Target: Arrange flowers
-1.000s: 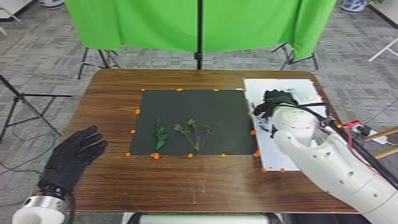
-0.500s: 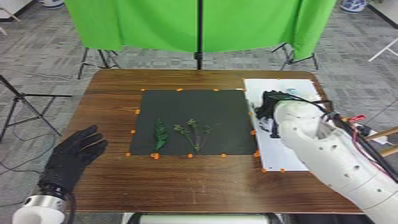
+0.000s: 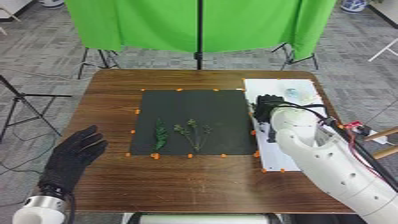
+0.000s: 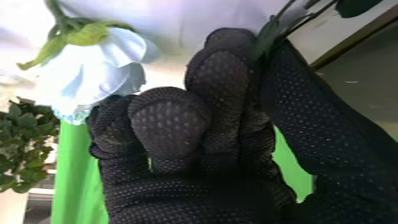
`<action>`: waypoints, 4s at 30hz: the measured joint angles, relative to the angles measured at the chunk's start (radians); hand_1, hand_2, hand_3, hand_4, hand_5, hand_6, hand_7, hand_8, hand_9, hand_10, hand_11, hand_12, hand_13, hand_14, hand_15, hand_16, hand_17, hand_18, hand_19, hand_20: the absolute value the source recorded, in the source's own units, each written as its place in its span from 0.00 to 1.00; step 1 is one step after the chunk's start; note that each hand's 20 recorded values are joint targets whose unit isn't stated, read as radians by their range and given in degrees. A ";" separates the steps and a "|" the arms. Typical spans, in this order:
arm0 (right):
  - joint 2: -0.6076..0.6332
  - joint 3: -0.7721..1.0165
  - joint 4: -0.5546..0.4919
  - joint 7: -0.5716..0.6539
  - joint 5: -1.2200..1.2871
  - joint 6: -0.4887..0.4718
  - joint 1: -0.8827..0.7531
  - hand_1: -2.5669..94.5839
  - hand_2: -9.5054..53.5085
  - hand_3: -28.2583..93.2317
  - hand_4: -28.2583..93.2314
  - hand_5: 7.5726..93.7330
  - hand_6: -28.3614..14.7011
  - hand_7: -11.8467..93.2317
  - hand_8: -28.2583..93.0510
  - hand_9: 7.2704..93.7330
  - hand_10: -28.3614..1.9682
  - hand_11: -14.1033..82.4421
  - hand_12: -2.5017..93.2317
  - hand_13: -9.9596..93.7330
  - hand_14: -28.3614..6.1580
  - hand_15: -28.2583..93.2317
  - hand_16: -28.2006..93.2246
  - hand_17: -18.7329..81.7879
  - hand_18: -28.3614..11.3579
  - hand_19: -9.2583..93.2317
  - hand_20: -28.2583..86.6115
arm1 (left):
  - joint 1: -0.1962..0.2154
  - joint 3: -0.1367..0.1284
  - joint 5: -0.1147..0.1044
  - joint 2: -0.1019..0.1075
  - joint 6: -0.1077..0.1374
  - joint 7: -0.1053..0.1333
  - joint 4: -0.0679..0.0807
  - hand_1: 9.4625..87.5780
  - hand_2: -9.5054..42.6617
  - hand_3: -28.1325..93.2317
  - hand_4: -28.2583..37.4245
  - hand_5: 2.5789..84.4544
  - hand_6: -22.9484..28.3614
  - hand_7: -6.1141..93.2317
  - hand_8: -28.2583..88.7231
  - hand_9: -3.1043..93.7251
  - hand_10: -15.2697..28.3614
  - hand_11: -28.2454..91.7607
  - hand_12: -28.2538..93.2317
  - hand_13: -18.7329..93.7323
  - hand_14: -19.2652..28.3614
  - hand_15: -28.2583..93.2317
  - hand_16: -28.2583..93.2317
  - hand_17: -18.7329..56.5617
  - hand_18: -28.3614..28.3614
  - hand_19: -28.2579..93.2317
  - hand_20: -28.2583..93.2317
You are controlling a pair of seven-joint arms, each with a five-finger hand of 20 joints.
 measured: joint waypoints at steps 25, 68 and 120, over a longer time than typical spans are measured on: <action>0.033 0.143 -0.192 -0.086 0.137 0.362 -0.290 0.44 0.00 1.00 0.17 0.71 0.28 0.85 0.16 1.00 0.70 0.63 0.42 0.95 0.68 0.82 0.49 0.66 0.15 1.00 0.68 | 0.010 0.002 0.000 -0.004 0.000 0.022 0.000 0.30 0.23 0.83 0.00 0.43 0.54 0.40 0.10 0.40 0.69 0.54 0.31 0.43 0.77 0.65 0.17 0.18 0.90 0.75 0.21; -0.172 0.062 -0.222 0.043 0.028 0.356 -0.327 0.44 0.00 0.99 0.14 0.70 0.35 0.85 0.19 1.00 0.73 0.59 0.44 0.95 0.71 0.80 0.50 0.67 0.18 1.00 0.68 | -0.014 0.012 0.002 -0.004 0.000 -0.001 0.008 0.30 0.23 0.82 0.00 0.43 0.54 0.39 0.11 0.40 0.69 0.54 0.32 0.43 0.76 0.64 0.17 0.18 0.90 0.75 0.21; -0.151 0.193 -0.313 0.030 0.009 0.241 -0.400 0.26 0.03 0.94 0.02 0.52 0.55 0.71 0.01 0.68 0.50 0.69 0.37 0.74 0.56 0.85 0.47 0.50 0.21 0.95 0.62 | -0.019 0.009 0.003 -0.008 -0.003 -0.012 0.010 0.30 0.23 0.83 0.00 0.43 0.54 0.39 0.11 0.40 0.69 0.54 0.32 0.43 0.76 0.64 0.17 0.18 0.90 0.74 0.21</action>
